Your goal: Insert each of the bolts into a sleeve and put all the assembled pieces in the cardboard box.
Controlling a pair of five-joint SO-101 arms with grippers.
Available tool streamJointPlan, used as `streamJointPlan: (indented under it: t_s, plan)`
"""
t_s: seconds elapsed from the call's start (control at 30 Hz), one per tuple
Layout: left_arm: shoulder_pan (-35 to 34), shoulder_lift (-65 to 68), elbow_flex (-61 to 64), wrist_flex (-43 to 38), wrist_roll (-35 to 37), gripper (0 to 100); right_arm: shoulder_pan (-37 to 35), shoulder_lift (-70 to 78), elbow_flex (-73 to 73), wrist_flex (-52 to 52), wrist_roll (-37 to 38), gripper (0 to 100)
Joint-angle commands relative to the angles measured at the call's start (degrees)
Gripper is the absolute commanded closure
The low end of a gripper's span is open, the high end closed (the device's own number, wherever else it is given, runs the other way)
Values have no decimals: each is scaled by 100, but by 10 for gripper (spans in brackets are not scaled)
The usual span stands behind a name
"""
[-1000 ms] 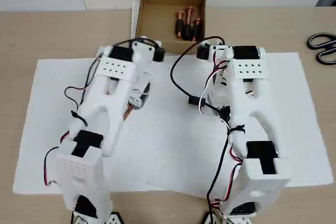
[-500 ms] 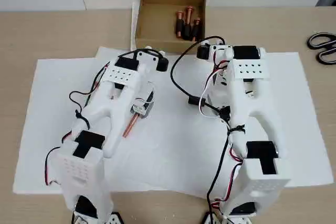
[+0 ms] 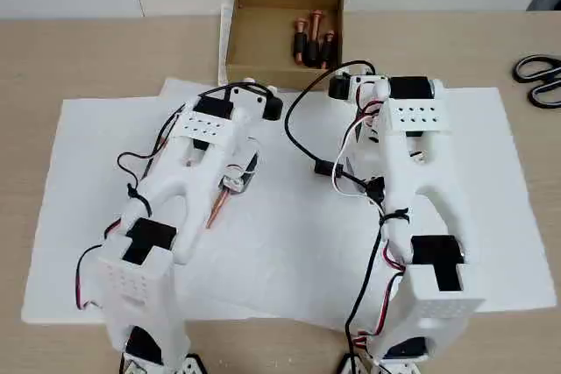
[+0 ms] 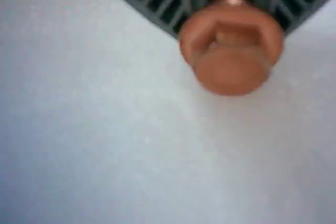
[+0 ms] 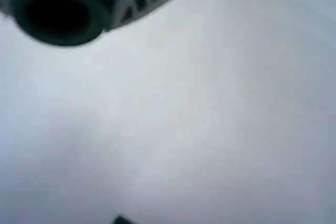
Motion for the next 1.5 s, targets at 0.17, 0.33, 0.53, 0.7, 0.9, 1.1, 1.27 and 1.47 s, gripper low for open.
streamJointPlan:
  t_s: [0.17,0.33,0.53,0.7,0.9,1.1,1.27,1.47]
  plan:
    - [70,-1090,-892,888,9,994,57,-382,-440,119,44,994]
    - [70,-1978,-1007,1248,-26,994,66,-629,-580,154,53,995]
    - [62,-3077,-901,1530,-571,994,31,-2255,-571,198,53,995]
    - [-26,-4343,-391,1530,-598,994,48,-3635,-519,198,53,995]
    - [9,-6127,593,1354,-598,994,22,-5218,765,154,44,995]
    - [-18,-7464,2070,519,-607,994,13,-6431,2646,110,9,992]
    - [18,-8343,3398,-519,-536,994,66,-6607,3938,-224,44,994]
    - [-26,-8818,4479,-1398,791,994,48,-6563,4484,-1042,0,995]
